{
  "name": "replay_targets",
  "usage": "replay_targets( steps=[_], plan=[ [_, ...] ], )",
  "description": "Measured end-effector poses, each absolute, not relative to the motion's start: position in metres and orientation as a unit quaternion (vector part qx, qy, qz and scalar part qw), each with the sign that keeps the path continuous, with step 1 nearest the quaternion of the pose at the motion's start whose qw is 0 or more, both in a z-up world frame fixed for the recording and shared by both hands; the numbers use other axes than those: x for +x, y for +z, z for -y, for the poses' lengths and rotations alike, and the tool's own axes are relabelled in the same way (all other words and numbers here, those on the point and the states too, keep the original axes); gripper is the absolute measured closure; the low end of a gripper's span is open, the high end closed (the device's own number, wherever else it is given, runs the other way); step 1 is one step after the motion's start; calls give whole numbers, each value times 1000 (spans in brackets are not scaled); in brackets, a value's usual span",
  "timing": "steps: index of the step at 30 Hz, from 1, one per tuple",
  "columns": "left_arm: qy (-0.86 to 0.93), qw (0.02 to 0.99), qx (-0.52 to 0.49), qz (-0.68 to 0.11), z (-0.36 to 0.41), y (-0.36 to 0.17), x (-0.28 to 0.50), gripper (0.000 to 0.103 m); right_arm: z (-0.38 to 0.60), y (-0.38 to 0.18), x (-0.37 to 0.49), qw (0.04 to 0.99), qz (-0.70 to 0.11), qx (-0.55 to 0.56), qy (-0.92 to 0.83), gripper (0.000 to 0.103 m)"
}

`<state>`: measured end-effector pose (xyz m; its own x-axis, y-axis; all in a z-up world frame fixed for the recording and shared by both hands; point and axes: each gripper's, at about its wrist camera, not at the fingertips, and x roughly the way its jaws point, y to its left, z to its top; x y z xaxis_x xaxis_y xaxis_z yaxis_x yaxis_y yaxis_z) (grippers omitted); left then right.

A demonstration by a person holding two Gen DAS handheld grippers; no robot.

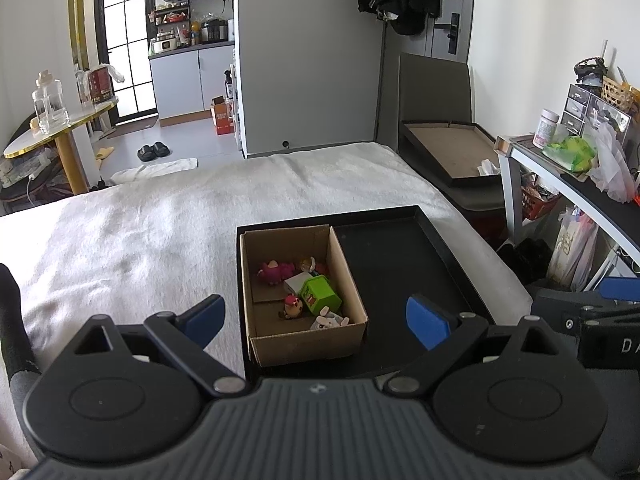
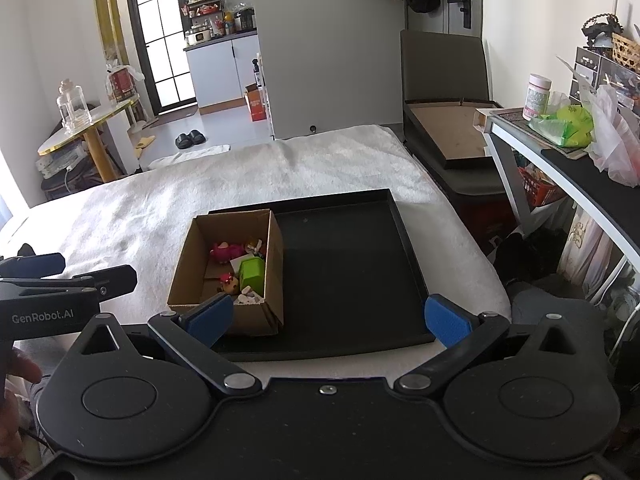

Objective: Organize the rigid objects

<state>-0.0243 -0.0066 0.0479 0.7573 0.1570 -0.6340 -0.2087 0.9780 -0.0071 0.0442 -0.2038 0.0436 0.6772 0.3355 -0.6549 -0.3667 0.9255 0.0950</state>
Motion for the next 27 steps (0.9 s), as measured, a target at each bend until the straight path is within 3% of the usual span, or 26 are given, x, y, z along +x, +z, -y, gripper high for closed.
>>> replay_targets(
  steps=[27],
  plan=[
    [101,936,-38,-336,5,36,-23,6,204,36,45,915,-358,-27,186,0]
  ],
)
